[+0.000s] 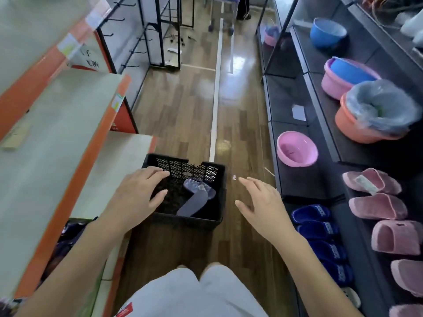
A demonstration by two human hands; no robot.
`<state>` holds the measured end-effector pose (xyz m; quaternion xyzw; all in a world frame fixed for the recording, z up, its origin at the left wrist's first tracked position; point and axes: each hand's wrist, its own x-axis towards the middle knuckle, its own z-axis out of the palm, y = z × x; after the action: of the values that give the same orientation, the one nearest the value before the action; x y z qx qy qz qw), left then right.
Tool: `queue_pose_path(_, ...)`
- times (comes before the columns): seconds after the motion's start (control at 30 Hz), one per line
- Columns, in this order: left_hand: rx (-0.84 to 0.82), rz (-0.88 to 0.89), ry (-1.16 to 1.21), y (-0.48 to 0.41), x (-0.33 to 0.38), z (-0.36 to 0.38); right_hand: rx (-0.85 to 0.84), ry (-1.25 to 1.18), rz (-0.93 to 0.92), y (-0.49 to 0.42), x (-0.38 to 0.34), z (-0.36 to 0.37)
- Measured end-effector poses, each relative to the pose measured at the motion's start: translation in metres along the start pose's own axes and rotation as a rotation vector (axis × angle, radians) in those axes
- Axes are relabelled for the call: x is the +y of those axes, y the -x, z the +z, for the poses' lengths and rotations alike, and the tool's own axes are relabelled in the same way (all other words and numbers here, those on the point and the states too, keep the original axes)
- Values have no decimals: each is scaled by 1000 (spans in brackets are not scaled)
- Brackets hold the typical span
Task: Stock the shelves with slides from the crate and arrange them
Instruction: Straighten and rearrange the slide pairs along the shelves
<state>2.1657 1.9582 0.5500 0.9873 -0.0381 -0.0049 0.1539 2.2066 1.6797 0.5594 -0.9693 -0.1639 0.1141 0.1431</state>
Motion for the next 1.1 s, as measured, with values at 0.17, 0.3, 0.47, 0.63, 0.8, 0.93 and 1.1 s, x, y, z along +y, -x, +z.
queue_pose_path(0.17, -38, -33, -7, -39, -12, 6, -14, 19, 19, -49, 12, -6)
queue_pose_path(0.3, -89, -113, -33, -64, -21, 12, -36, 25, 16, -89, 27, -8)
queue_pose_path(0.47, -65, -216, -85, -100, -22, 15, -75, 38, -14, -139, 43, -10)
queue_pose_path(0.63, -61, -203, -129, -134, -26, 22, -117, 53, -51, -176, 51, -4)
queue_pose_path(0.8, -143, -169, -119, -164, -41, 46, -178, 23, -28, -203, 58, 19)
queue_pose_path(0.93, -199, -99, -100, -189, -63, 86, -244, 7, 42, -222, 63, 59)
queue_pose_path(1.1, -325, -43, -67, -214, -101, 165, -302, -92, 196, -244, 72, 133)
